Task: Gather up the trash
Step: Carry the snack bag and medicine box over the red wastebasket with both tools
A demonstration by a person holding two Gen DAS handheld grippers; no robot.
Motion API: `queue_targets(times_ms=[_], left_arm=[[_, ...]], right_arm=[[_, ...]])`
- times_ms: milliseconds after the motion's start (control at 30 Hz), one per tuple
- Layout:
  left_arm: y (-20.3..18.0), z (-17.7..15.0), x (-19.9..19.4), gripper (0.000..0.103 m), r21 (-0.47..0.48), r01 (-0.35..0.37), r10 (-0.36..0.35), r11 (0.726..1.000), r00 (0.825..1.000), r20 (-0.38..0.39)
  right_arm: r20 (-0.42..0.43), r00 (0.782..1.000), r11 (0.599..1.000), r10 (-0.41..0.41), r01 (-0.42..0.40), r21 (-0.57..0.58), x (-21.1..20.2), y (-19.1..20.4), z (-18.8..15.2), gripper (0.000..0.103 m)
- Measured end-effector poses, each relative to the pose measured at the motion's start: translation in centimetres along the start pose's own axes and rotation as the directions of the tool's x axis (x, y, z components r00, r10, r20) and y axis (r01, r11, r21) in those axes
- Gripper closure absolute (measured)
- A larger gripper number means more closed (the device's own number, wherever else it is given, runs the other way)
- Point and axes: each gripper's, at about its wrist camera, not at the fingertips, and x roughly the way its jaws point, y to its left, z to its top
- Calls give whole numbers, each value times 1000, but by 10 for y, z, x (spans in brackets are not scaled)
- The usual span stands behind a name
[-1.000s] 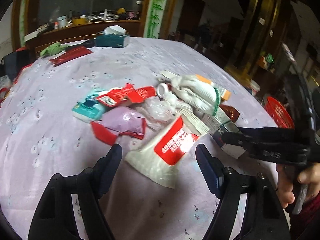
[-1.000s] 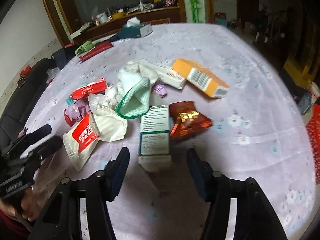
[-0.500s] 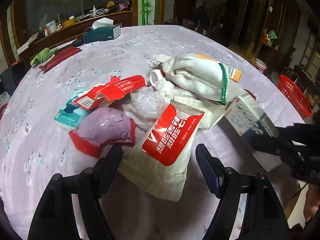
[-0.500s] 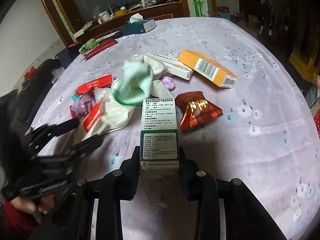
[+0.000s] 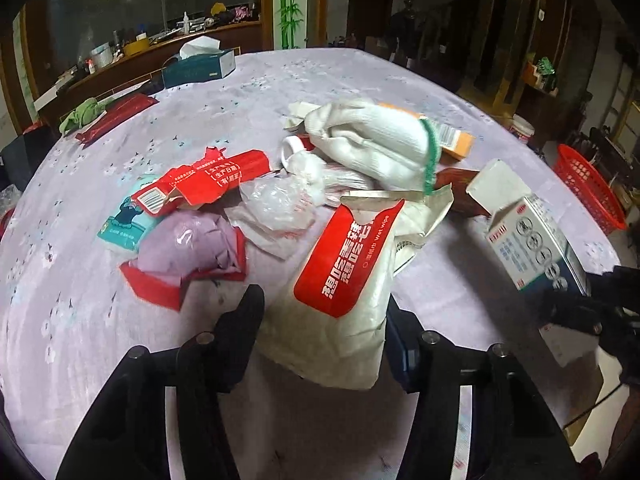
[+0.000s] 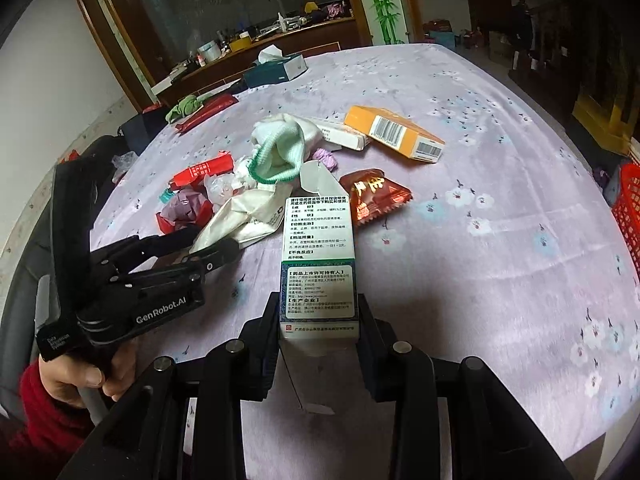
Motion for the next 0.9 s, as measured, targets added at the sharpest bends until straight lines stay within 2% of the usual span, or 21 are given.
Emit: queue_targets(times_ms=[133, 333, 533, 900], left_arm=[[-9, -3, -22, 49, -2, 39, -39, 999, 999, 37], [-41, 17, -49, 49, 47, 109, -114, 993, 988, 108], [-88, 35, -49, 49, 131, 159, -176, 978, 976, 127], [-182, 73, -35, 49, 247, 242, -278, 938, 953, 122]], right_arm=[[22, 1000, 1000, 1, -1, 19, -11, -7, -4, 67], [68, 997, 997, -32, 28, 67, -27, -25, -3, 67], [139, 984, 986, -108, 89, 139, -58, -57, 3, 67], [182, 948, 937, -262, 204, 283, -103, -137, 4, 67]])
